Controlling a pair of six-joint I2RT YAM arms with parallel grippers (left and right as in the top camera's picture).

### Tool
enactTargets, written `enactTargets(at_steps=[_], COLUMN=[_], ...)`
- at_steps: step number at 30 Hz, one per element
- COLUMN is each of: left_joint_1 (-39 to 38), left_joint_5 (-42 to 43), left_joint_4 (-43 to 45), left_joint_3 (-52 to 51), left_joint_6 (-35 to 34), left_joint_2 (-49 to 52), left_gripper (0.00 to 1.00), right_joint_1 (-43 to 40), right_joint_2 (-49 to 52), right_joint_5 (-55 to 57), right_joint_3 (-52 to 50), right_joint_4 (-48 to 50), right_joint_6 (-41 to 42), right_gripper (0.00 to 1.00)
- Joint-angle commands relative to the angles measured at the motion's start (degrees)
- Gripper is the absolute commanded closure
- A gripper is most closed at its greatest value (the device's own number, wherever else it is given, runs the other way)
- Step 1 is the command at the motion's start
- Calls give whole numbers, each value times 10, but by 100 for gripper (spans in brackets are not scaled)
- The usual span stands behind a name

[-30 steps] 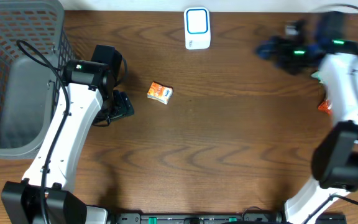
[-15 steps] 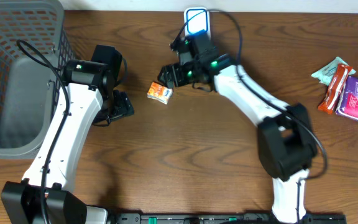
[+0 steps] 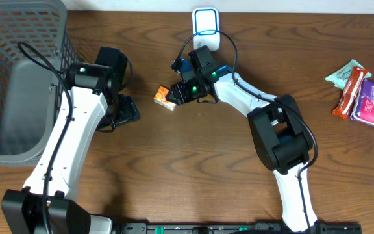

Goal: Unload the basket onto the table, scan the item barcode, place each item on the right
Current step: 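Reach the right gripper to the small orange box, then grasp the small orange box with the right gripper and lift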

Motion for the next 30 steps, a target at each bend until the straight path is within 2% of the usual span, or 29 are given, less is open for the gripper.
enactTargets(at_steps=[1, 3, 5, 6, 8, 9, 11, 13, 16, 17, 22, 30], left_joint_1=[3, 3, 3, 3, 3, 3, 3, 3, 3, 3, 3, 3], left_joint_5=[-2, -2, -2, -2, -2, -2, -2, -2, -2, -2, -2, -2], left_joint_4=[-2, -2, -2, -2, -2, -2, -2, -2, -2, -2, -2, -2], left_joint_3=[-2, -2, -2, -2, -2, -2, -2, -2, -2, -2, -2, -2], left_joint_6=[-7, -7, -7, -7, -7, -7, -7, -7, -7, -7, -7, -7], left_joint_2=[-2, -2, -2, -2, -2, -2, -2, -2, -2, -2, -2, -2], left_gripper=[2, 2, 2, 2, 2, 2, 2, 2, 2, 2, 2, 2], right_joint_1=[1, 0, -4, -6, -11, -15, -20, -28, -37, -38, -24, 42], right_joint_2=[15, 15, 12, 8, -6, -18, -45, -85, -137, -157, -217, -162], right_joint_5=[-22, -22, -21, -16, 19, 52, 131, 234, 323, 323, 210, 177], right_joint_3=[-4, -3, -2, -2, -2, -2, -2, -2, -2, -2, -2, -3], right_joint_4=[-14, -33, -56, -69, -104, -125, -165, -208, -246, -250, -223, -100], right_joint_6=[-14, -14, -14, -14, -11, -11, -6, 2, 8, 7, -61, -40], right_gripper=[67, 75, 78, 76, 61, 59, 58, 62, 59, 54, 53, 53])
